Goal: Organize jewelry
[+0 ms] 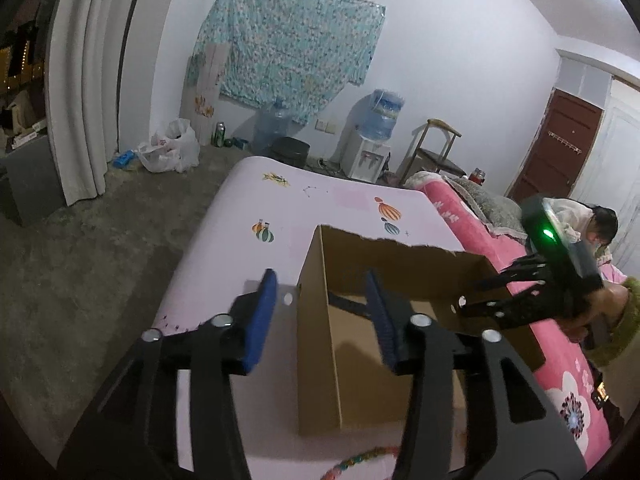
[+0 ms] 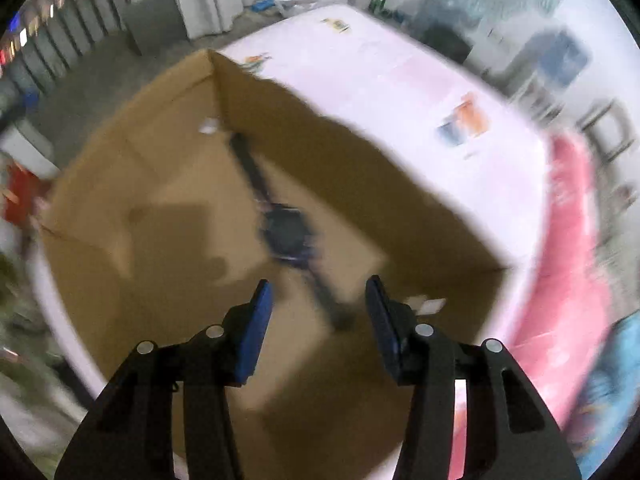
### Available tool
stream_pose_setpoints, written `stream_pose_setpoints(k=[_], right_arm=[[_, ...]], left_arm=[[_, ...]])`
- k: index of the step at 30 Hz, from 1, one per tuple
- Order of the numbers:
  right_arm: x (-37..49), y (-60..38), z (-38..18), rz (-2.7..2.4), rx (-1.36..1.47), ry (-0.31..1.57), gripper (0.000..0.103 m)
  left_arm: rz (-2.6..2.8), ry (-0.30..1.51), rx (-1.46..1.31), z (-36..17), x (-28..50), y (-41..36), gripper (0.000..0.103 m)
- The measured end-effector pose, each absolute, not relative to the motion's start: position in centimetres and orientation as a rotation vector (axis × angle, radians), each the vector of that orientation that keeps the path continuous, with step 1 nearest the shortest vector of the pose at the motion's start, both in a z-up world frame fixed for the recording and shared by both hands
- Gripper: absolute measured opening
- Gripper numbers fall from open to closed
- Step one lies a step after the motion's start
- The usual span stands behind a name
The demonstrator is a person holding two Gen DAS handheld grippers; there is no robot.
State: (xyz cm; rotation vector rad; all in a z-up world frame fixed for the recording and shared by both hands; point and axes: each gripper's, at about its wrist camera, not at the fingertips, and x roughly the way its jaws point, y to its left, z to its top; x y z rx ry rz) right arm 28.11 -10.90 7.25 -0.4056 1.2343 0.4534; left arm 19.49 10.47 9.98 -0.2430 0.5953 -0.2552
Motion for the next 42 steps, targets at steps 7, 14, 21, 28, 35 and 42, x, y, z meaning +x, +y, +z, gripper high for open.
stream_pose_setpoints(k=[7, 14, 21, 28, 35, 42], right_arm=[[30.9, -9.1, 0.5, 0.529, -0.138, 1.467, 0.034], [33.3, -10.3, -2.9, 0.419, -0.006, 1.522, 0.031], [33.1, -11.4, -2.8, 0.292, 0.029, 1.442, 0.031], [27.9, -11.9, 3.4, 0.314, 0.01, 1.261, 0.04], [13.9, -14.3, 11.9, 0.37, -0.069, 0.893, 0.09], [5.3, -14.2, 8.0, 0.117, -0.233, 0.887, 0.097]], left_arm=[[-0.276, 0.57, -0.226, 8.4, 14.9, 11.3, 0.078], [-0.229, 0.693, -0.177, 3.8, 12.6, 10.9, 0.087], [-0.21, 0.836, -0.173, -0.5, 10.4, 10.5, 0.088], [-0.233, 0.914, -0.13, -2.7, 8.2, 9.7, 0.088], [-0.247, 0.959, 0.033, -3.4, 7.9, 7.0, 0.089], [-0.237, 1.011, 0.14, -4.8, 8.2, 5.1, 0.093]])
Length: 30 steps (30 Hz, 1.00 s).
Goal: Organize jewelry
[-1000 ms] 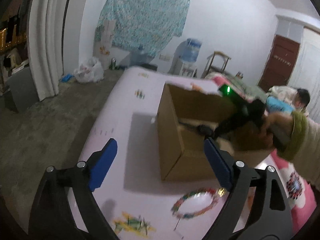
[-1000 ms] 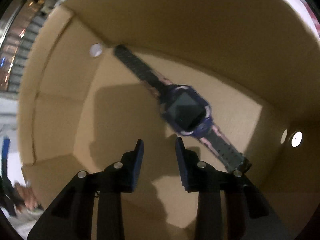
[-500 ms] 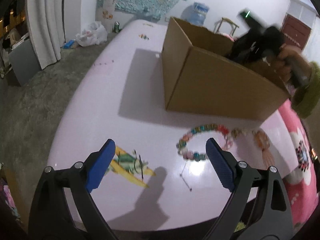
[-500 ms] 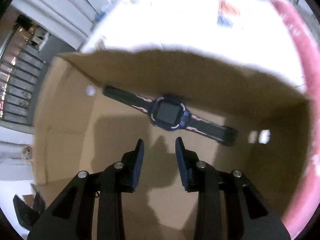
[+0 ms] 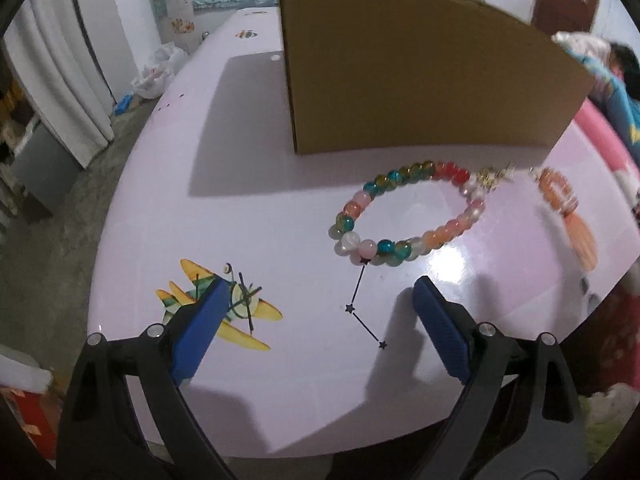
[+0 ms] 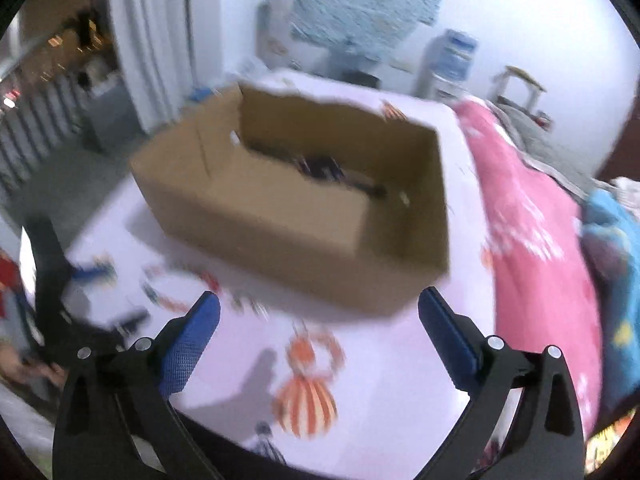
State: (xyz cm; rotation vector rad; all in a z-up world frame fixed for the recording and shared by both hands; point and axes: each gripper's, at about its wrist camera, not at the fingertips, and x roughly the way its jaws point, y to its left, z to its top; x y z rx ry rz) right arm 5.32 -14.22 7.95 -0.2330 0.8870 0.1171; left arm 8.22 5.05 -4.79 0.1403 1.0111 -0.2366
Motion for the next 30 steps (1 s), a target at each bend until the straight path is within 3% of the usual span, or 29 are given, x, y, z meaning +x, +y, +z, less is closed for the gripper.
stream_pose_setpoints(k=[7, 11, 19, 24, 27, 30], right_arm=[[1.4, -14.5, 6.3, 0.25, -0.07, 0.797, 0.097], [3.7, -14.7, 3.4, 0.286, 0.117, 0.891, 0.096], [7.4, -13.2, -0.8, 0.498, 0.453, 1.012, 0.061], [9.2, -12.2, -3.2, 0.517, 0.504, 1.075, 0.058], [9.8, -12.6, -4.3, 0.487, 0.536, 1.097, 0.048], [10.0, -12.5, -4.2, 0.464, 0.527, 1.09, 0.046]], left_arm=[[-0.262, 1.024, 0.141, -4.8, 8.3, 5.1, 0.095], [-0.252, 1.027, 0.146, -4.7, 8.3, 5.2, 0.096], [-0.281, 1.015, 0.151, -4.7, 8.8, 5.3, 0.096], [-0.332, 0.994, 0.171, -4.7, 8.5, 6.0, 0.096], [-0.346, 0.953, 0.136, -4.4, 8.1, 6.7, 0.094], [-0.396, 0.911, 0.042, -3.7, 8.2, 7.5, 0.081]])
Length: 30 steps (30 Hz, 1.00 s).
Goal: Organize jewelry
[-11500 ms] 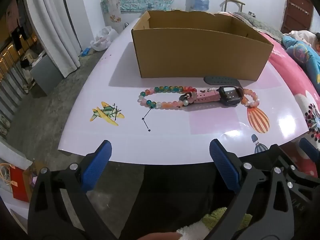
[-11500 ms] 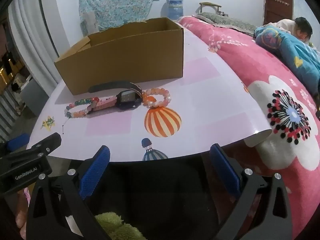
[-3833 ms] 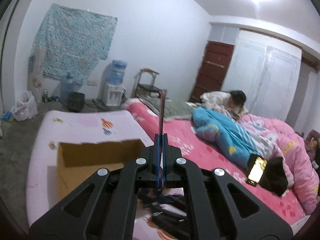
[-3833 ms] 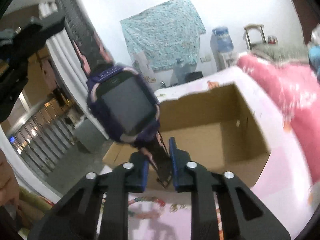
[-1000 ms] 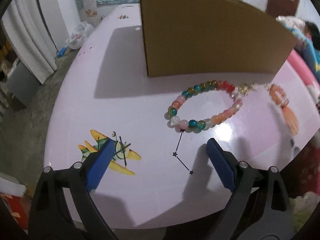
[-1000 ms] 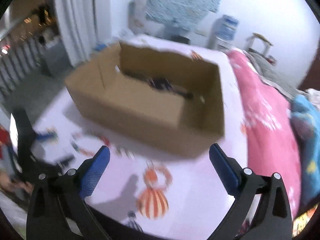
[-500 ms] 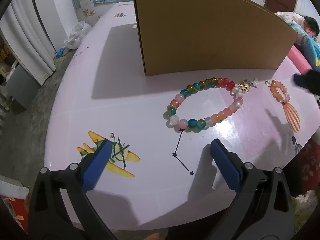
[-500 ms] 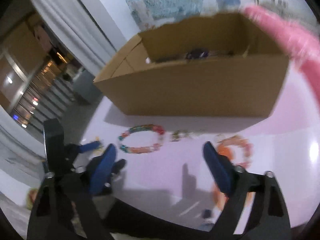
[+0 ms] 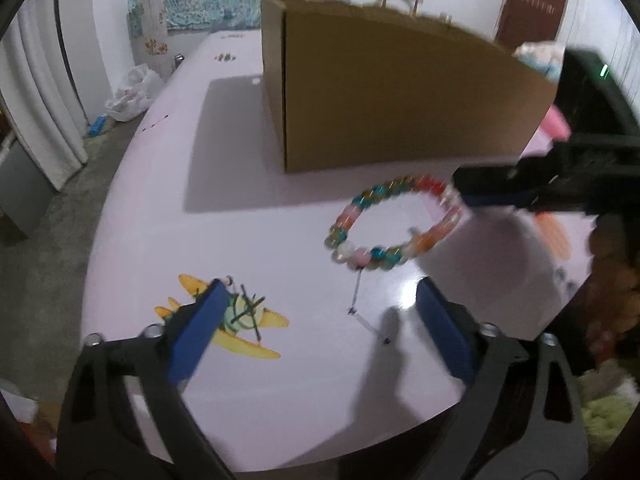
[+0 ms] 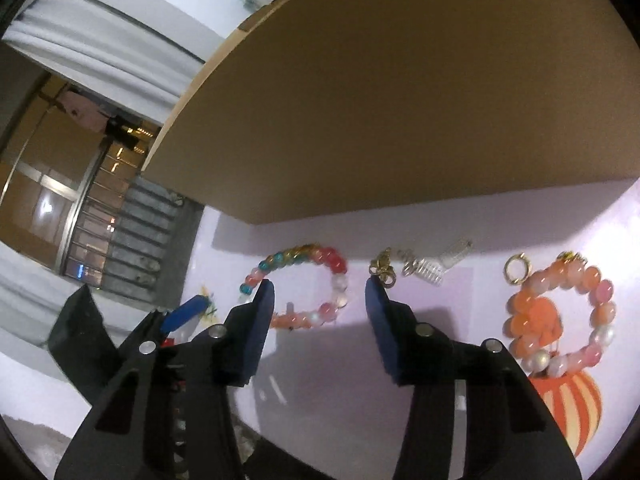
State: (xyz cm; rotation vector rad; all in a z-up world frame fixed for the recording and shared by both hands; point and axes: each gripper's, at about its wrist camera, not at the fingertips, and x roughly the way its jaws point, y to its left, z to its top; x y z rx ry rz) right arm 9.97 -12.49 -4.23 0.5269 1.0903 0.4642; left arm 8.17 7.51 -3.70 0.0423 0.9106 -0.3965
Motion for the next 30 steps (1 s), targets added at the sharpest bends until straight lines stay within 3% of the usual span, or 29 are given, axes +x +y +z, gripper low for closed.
stream_pose_setpoints(k=[2, 7, 12, 13, 15, 30], right_arm=[[9.9, -11.9, -4.3, 0.464, 0.51, 1.091, 0.039], [9.8, -9.8, -4.0, 0.428, 0.408, 1.075, 0.033], [9.1, -7.6, -3.5, 0.372, 0.236, 1.055, 0.018], [9.1, -7.3, -3.4, 0.366, 0.219, 1.053, 0.012], [8.9, -7.1, -3.6, 0.371, 0.205, 1.051, 0.01], [4.2, -9.8, -3.2, 0.353, 0.162, 1.054, 0.01]], left_arm=[[-0.416, 0.907, -0.031, -3.5, 8.8, 8.0, 0.069], [-0.414, 0.933, -0.072, -3.7, 10.1, 7.2, 0.04], [-0.407, 0.948, 0.009, -3.9, 11.1, 5.9, 0.028], [-0.397, 0.949, 0.026, -3.9, 11.5, 5.7, 0.022], [-0.391, 0.956, 0.029, -3.8, 11.1, 5.3, 0.009], [-0.486, 1.016, 0.005, -3.6, 7.9, 4.9, 0.009]])
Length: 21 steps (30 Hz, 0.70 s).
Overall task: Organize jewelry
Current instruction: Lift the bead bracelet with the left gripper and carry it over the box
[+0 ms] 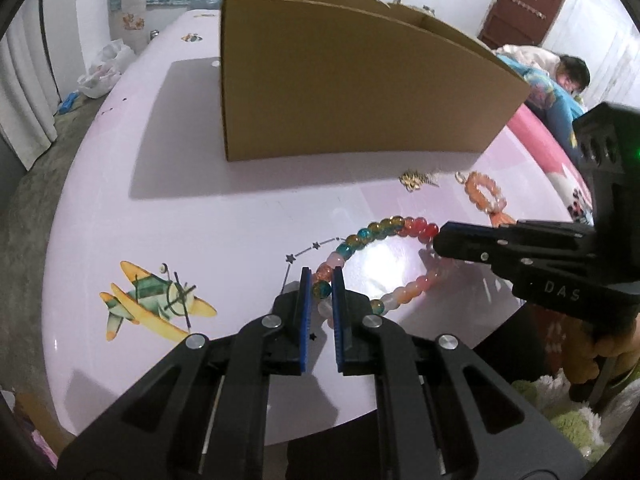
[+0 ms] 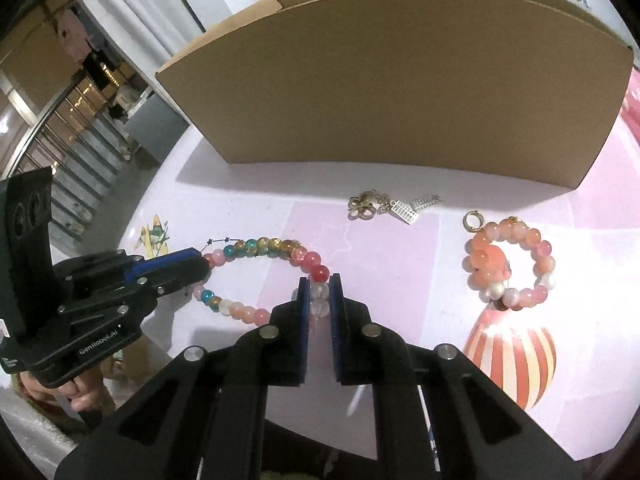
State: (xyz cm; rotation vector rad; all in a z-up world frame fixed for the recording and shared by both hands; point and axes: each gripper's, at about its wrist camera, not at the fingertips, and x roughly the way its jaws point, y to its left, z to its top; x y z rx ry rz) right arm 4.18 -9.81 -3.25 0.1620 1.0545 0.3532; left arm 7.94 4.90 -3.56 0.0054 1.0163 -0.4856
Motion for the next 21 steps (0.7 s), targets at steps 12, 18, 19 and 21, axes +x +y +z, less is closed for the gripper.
stream_pose_setpoints(k=[12, 18, 19, 21], right_arm=[[4.8, -8.4, -3.2, 0.328, 0.045, 1.035, 0.011], [4.7, -8.7, -3.2, 0.327, 0.039, 1.028, 0.011], [4.7, -8.9, -3.1, 0.327, 0.037, 1.027, 0.011], [4.8, -8.2, -3.3, 0.324, 0.03, 1.025, 0.011]], left_arm=[[-0.484, 1.036, 0.033, -3.7, 8.4, 3.9, 0.027], [-0.457, 1.011, 0.149, -3.7, 8.0, 2.4, 0.027], [-0.45, 1.007, 0.169, -3.7, 7.9, 2.2, 0.026], [-0.435, 0.999, 0.193, -3.8, 7.8, 2.0, 0.021]])
